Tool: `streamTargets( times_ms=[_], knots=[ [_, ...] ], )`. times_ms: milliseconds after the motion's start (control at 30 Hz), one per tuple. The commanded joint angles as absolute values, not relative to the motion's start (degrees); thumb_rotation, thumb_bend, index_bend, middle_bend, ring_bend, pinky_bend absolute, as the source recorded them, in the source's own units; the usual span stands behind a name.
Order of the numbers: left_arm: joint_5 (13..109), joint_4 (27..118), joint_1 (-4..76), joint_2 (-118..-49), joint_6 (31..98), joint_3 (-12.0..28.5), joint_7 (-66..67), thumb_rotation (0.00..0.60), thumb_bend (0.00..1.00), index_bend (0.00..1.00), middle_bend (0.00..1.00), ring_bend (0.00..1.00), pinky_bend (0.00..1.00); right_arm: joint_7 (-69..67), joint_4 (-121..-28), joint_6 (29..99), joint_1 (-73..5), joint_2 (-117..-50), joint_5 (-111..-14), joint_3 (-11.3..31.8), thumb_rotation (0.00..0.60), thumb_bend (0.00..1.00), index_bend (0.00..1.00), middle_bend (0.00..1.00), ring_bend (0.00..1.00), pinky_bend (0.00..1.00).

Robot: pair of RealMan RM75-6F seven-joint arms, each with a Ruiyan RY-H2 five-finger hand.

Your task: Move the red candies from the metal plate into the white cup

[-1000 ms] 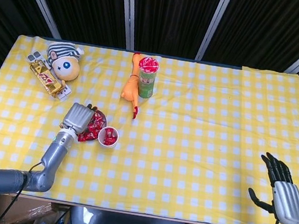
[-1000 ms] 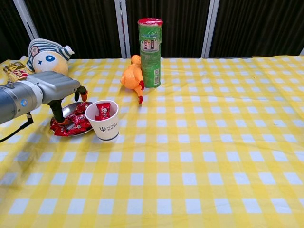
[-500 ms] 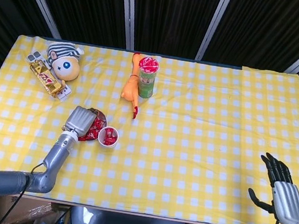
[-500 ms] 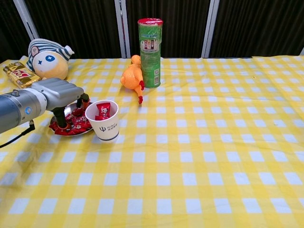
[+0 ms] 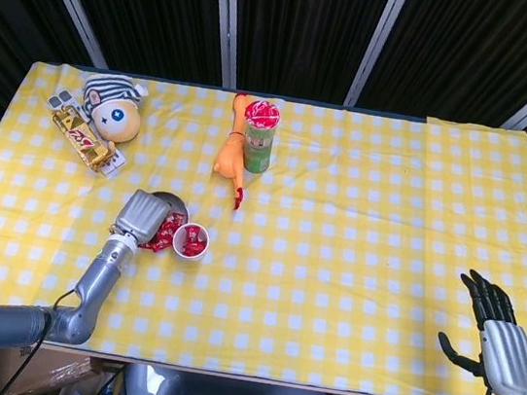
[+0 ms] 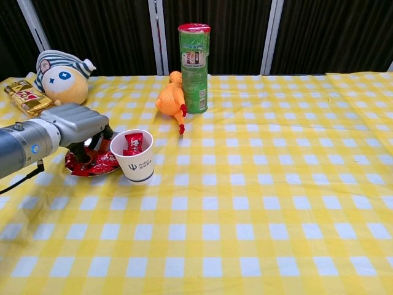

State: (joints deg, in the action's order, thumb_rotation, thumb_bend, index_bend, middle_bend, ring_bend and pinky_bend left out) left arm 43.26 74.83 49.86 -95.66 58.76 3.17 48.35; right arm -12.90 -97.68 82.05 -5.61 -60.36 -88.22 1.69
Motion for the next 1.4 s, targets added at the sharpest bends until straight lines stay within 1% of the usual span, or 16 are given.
streamTargets(
  times_ms=[33, 333, 633, 1167, 1400],
  knots=[
    [43.8, 74.6, 49.7, -95.7, 58.8, 3.4, 48.2, 0.600, 0.51, 0.51, 0.57, 0.84, 0.91, -12.9, -97.7, 82.0, -5.6, -60.4, -88.2, 1.7, 0.600, 0.39, 0.00, 0.00, 0.00, 0.00],
    [44.5, 75.2, 49.4, -94.9, 59.1, 4.5, 47.7, 0.600, 0.51, 0.51, 0.58, 0.84, 0.91, -12.9, -97.7, 82.1, -5.6, -60.4, -88.2, 1.7, 0.600, 0.39, 0.00, 0.00, 0.00, 0.00],
    [45.0, 77.5, 48.9, -92.7, 60.4, 6.1, 47.1, 0.600, 0.51, 0.51, 0.58, 0.84, 0.91, -12.8, -97.8, 82.1, -5.6, -60.4, -88.3, 1.7, 0.600, 0.39, 0.00, 0.00, 0.00, 0.00],
    [48.1, 91.1, 48.0, -83.0, 65.1, 9.0, 46.8, 0.600, 0.51, 0.51, 0.58, 0.84, 0.91, -12.5, -97.7, 82.4, -5.5, -60.5, -88.4, 1.8, 0.600, 0.39, 0.00, 0.00, 0.00, 0.00],
    [49.3, 97.5, 48.5, -81.2, 66.1, 9.5, 47.7, 0.600, 0.51, 0.51, 0.58, 0.84, 0.91, -12.4, -97.7, 82.5, -5.5, -60.5, -88.4, 1.8, 0.600, 0.39, 0.00, 0.00, 0.00, 0.00]
  ],
)
